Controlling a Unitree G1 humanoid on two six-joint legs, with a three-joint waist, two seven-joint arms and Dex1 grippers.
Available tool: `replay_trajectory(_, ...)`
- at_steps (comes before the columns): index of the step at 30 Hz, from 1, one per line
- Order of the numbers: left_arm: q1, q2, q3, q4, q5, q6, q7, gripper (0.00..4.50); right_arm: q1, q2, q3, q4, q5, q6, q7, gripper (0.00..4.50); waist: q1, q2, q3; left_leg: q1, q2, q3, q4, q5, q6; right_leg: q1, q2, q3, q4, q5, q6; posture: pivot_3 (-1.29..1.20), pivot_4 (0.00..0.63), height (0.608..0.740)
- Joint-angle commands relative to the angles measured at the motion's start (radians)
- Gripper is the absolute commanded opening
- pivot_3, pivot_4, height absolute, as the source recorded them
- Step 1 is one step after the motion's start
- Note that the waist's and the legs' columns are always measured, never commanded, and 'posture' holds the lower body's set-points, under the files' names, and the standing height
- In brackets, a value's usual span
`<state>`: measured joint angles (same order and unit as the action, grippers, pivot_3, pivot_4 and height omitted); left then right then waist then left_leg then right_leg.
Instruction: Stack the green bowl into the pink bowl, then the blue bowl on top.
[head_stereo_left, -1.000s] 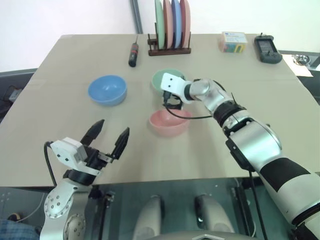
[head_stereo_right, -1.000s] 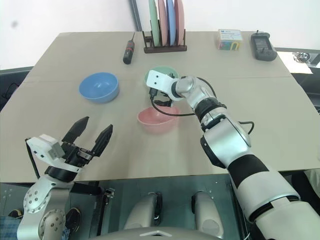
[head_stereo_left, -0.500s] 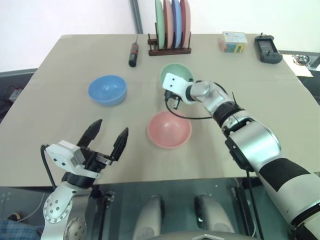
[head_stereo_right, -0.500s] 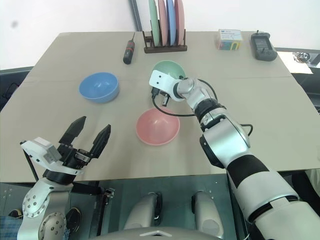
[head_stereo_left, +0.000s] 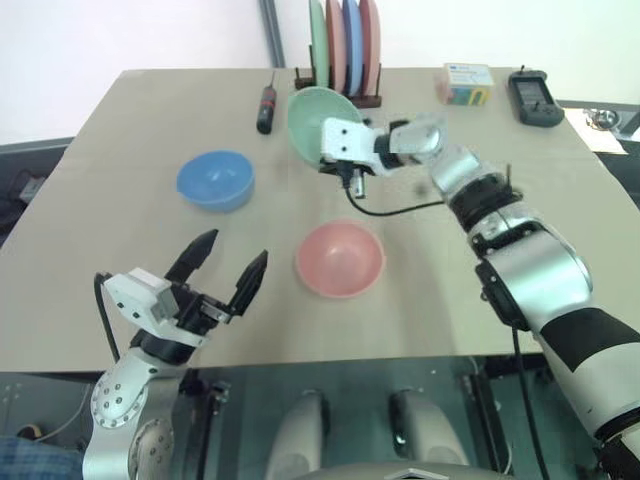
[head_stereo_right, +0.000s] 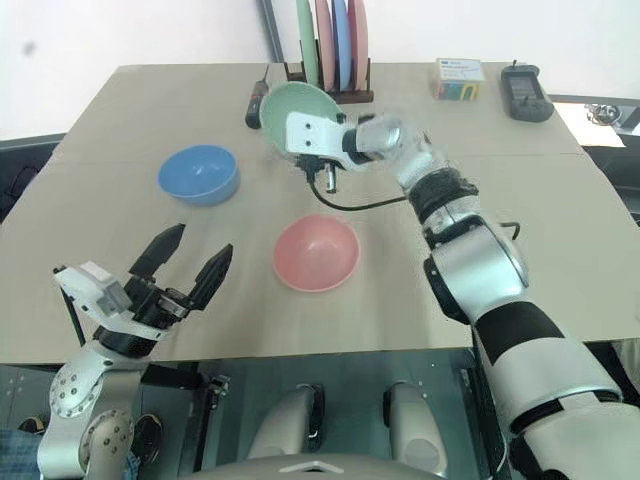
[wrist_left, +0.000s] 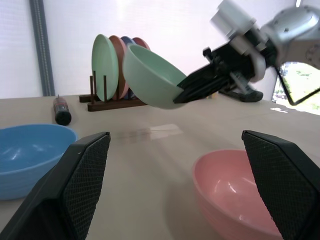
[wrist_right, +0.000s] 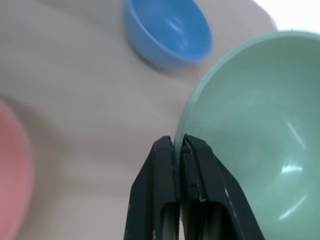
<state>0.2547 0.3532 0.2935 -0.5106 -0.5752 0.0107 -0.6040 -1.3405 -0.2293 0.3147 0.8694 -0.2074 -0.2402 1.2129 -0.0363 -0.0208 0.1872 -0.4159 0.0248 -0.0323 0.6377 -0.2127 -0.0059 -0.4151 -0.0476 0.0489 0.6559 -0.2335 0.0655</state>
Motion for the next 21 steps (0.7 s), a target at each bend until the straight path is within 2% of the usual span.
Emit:
replay_trajectory(1, -0.042, 0.031, -0.009, 0.034, -0.019, 0.004, -0.045, 4.5, 0.148, -0.126, 0.025, -0.459, 0.179, 0.179, 0.307, 0.04, 0.003, 0.0, 0.0, 0.0, 0.0, 0.0, 0.0, 0.0, 0.0, 0.0, 0.0, 0.0, 0.0, 0.0, 0.0, 0.0, 0.15, 0.74)
replay_trajectory(3, -0.069, 0.043, -0.015, 0.06, -0.026, 0.01, -0.066, 4.5, 0.234, -0.23, 0.065, -0.688, 0.272, 0.283, 0.391, 0.04, 0.007, 0.001, 0.0, -0.001, -0.001, -0.001, 0.001, 0.0, 0.0, 0.001, -0.001, -0.002, 0.0, 0.0, 0.0, 0.0, 0.15, 0.74)
replay_trajectory(5, -0.09, 0.053, -0.02, 0.08, -0.031, 0.015, -0.082, 4.5, 0.288, -0.309, 0.1, -0.845, 0.34, 0.365, 0.402, 0.04, 0.005, 0.001, 0.001, -0.001, -0.001, -0.002, 0.001, 0.0, 0.0, 0.0, -0.002, -0.002, 0.001, 0.0, 0.0, 0.0, 0.15, 0.74)
replay_trajectory(10, -0.129, 0.067, -0.03, 0.112, -0.036, 0.029, -0.112, 4.5, 0.339, -0.338, 0.104, -0.999, 0.371, 0.494, 0.381, 0.04, -0.011, 0.001, 0.001, 0.002, 0.002, 0.0, 0.001, 0.0, 0.0, 0.0, 0.001, 0.0, 0.003, 0.0, 0.0, 0.0, 0.15, 0.74)
replay_trajectory(14, -0.151, 0.08, -0.028, 0.134, -0.046, 0.046, -0.14, 4.5, 0.333, -0.314, 0.09, -1.021, 0.359, 0.539, 0.307, 1.29, -0.006, 0.001, 0.001, 0.002, 0.002, -0.001, 0.003, 0.0, 0.0, 0.0, 0.002, -0.001, 0.004, -0.001, -0.002, 0.0, 0.15, 0.74)
replay_trajectory(15, -0.154, 0.083, -0.028, 0.138, -0.048, 0.051, -0.147, 4.5, 0.332, -0.308, 0.084, -1.027, 0.362, 0.55, 0.287, 1.81, -0.005, 0.001, 0.001, 0.002, 0.002, -0.001, 0.004, 0.0, 0.0, 0.0, 0.002, -0.001, 0.004, -0.002, -0.004, 0.0, 0.15, 0.74)
replay_trajectory(19, -0.181, 0.095, -0.029, 0.159, -0.05, 0.079, -0.153, 4.5, 0.333, -0.263, 0.03, -1.039, 0.377, 0.613, 0.157, 3.45, -0.001, 0.001, 0.001, 0.0, 0.001, -0.001, 0.005, 0.0, 0.0, 0.0, 0.001, -0.001, 0.003, -0.001, -0.002, 0.0, 0.15, 0.74)
replay_trajectory(21, -0.206, 0.106, -0.029, 0.176, -0.021, 0.095, -0.127, 4.5, 0.352, -0.247, -0.035, -1.044, 0.418, 0.667, 0.087, 3.45, 0.0, 0.001, 0.001, 0.0, 0.001, -0.001, 0.005, 0.0, 0.0, 0.0, 0.001, -0.001, 0.003, 0.0, 0.0, 0.0, 0.15, 0.74)
